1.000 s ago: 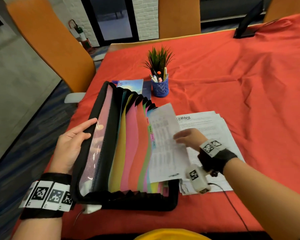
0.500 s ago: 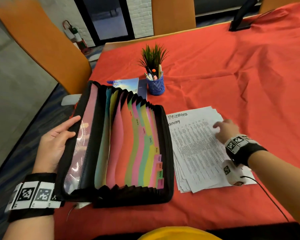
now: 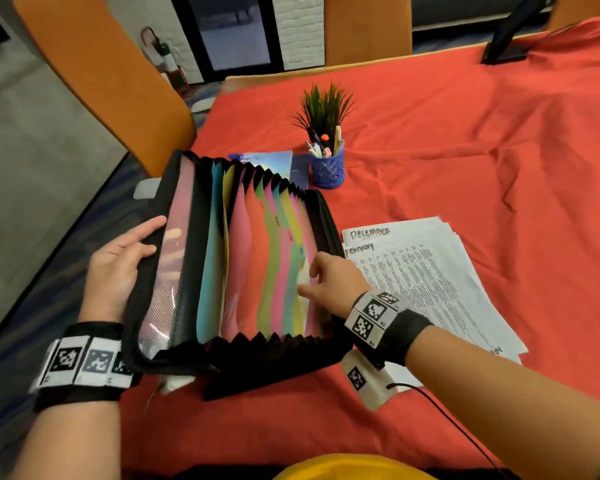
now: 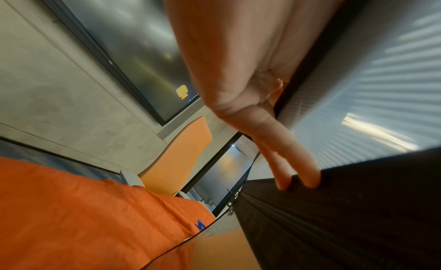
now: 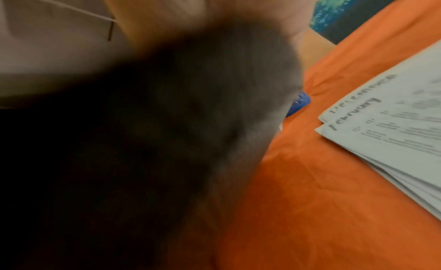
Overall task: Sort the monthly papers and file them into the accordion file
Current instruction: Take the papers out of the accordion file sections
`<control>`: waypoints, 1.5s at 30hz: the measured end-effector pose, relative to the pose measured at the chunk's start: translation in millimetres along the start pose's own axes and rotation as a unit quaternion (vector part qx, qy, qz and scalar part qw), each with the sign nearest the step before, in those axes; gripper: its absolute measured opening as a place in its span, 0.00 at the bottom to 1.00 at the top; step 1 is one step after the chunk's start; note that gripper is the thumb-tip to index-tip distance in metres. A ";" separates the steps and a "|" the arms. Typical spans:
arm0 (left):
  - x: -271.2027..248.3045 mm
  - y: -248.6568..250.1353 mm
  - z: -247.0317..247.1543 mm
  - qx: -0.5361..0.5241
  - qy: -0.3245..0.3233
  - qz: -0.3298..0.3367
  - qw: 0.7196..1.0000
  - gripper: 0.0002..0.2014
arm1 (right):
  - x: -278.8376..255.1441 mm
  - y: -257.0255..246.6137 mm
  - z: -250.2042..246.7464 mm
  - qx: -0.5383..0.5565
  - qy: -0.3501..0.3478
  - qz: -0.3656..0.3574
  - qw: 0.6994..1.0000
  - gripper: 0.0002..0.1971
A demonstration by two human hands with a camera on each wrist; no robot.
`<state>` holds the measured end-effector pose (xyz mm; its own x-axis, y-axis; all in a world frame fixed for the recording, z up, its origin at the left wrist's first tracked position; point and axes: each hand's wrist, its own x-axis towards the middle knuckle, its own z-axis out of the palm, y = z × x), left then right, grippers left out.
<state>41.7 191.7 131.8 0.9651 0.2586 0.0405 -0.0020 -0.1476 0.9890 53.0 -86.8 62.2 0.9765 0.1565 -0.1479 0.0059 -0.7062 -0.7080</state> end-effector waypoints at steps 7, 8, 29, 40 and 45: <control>-1.1 2.0 8.4 -0.002 -0.005 0.004 1.000 0.23 | 4.9 -7.2 8.3 -0.107 -0.065 0.001 0.992 0.39; -2.0 2.8 9.7 -0.003 -0.004 0.006 1.000 0.23 | 6.9 -5.3 10.2 -0.121 -0.082 0.021 0.989 0.42; -7.2 -3.2 26.8 0.022 -0.007 -0.002 1.000 0.24 | 13.7 21.9 13.5 0.161 -0.225 0.191 0.942 0.09; -13.1 5.5 23.6 0.042 0.006 -0.005 0.999 0.24 | -1.5 42.7 -20.3 0.188 -0.171 0.118 0.960 0.14; -14.7 6.9 33.0 0.033 0.002 -0.010 0.999 0.23 | 10.3 19.4 15.2 0.040 -0.106 0.069 0.991 0.11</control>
<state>36.1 155.4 133.4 0.9636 0.2666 0.0215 0.0348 -0.2046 0.9782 59.9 -88.4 36.5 0.8998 0.2103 -0.3822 -0.1489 -0.6753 -0.7223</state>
